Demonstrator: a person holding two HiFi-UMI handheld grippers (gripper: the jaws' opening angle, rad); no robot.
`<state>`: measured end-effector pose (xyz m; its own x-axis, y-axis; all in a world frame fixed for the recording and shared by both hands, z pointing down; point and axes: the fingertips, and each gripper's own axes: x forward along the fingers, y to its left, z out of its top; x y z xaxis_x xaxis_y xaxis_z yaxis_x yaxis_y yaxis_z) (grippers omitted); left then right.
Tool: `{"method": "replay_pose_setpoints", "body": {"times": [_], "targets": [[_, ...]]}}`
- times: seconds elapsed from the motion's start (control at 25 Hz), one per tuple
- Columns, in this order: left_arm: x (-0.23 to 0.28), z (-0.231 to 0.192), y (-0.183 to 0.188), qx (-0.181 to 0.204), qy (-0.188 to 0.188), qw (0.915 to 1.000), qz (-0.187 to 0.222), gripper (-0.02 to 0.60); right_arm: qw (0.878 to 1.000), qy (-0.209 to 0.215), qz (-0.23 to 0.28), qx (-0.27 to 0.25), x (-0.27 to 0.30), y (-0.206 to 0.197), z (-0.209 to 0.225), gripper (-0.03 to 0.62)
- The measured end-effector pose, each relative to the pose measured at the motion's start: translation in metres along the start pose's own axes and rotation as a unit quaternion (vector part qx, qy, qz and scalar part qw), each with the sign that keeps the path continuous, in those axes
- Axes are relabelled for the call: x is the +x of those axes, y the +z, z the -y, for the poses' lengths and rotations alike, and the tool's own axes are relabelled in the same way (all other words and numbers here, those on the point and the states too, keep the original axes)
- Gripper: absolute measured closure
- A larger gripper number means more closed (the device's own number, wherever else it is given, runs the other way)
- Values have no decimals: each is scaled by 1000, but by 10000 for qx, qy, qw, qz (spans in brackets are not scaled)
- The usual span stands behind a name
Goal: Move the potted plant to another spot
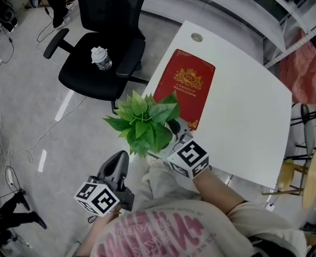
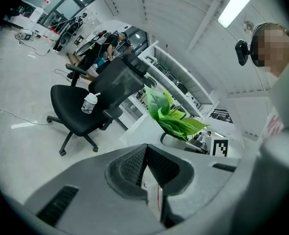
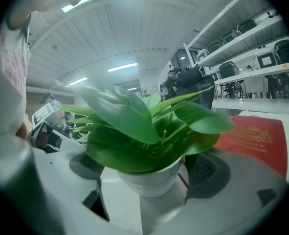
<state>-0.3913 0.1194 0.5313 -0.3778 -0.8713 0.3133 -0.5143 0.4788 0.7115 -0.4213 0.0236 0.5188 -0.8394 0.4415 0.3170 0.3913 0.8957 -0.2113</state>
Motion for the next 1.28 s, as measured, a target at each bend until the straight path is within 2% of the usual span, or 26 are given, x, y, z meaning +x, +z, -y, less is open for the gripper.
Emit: {"method": "replay_pose_setpoints", "body": {"times": [0.2, 0.68, 0.92, 1.28], "targets": [[1, 6, -10, -17, -8, 10000, 8, 578, 10000, -21, -50, -48, -10, -8, 1, 97], [5, 4, -2, 20, -73, 10000, 25, 578, 9999, -141, -87, -17, -7, -8, 4, 97], [2, 8, -2, -23, -144, 9999, 48, 578, 9996, -149, -177, 169, -7, -15, 5, 97], [-4, 22, 4, 88, -339, 9993, 129, 578, 9974, -523, -482, 144, -19, -24, 10, 97]]}}
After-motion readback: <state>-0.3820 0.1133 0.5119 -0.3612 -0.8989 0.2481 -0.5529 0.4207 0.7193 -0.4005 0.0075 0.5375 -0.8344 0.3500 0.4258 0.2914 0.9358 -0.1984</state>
